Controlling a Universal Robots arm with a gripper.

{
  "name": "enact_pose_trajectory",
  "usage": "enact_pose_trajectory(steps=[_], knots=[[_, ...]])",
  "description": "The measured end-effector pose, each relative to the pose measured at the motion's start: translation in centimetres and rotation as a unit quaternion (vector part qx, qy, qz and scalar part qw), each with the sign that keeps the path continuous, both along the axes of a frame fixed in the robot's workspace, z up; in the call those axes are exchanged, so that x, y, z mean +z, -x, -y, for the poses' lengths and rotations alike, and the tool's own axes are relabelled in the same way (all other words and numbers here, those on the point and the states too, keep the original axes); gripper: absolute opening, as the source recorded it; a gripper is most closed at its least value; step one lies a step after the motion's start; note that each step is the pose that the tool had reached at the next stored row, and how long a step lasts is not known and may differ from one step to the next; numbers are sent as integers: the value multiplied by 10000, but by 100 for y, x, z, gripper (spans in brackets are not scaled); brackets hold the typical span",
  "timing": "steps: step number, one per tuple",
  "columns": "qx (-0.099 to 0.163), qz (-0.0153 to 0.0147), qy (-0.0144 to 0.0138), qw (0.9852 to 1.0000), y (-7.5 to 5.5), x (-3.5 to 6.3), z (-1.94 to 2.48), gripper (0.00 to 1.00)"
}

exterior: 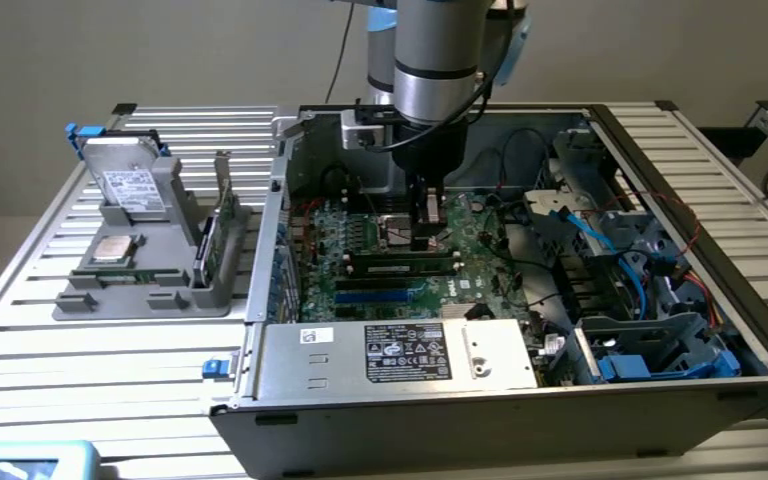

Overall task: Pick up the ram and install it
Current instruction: 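Press down the ram until it locks into place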

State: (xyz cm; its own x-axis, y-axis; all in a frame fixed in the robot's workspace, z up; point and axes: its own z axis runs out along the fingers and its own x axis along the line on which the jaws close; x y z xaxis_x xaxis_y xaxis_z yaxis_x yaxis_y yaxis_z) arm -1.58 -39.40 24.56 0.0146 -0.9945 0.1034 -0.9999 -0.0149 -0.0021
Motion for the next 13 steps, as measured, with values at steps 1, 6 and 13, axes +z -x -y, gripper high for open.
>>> enact_pose_trajectory(steps=[1, 6, 13], knots=[[0, 0, 0, 10000, 0, 0, 0, 11], [-284, 1, 0, 9996, 0, -5, 0, 11], [-814, 2, 0, 9967, 0, -13, 0, 11]])
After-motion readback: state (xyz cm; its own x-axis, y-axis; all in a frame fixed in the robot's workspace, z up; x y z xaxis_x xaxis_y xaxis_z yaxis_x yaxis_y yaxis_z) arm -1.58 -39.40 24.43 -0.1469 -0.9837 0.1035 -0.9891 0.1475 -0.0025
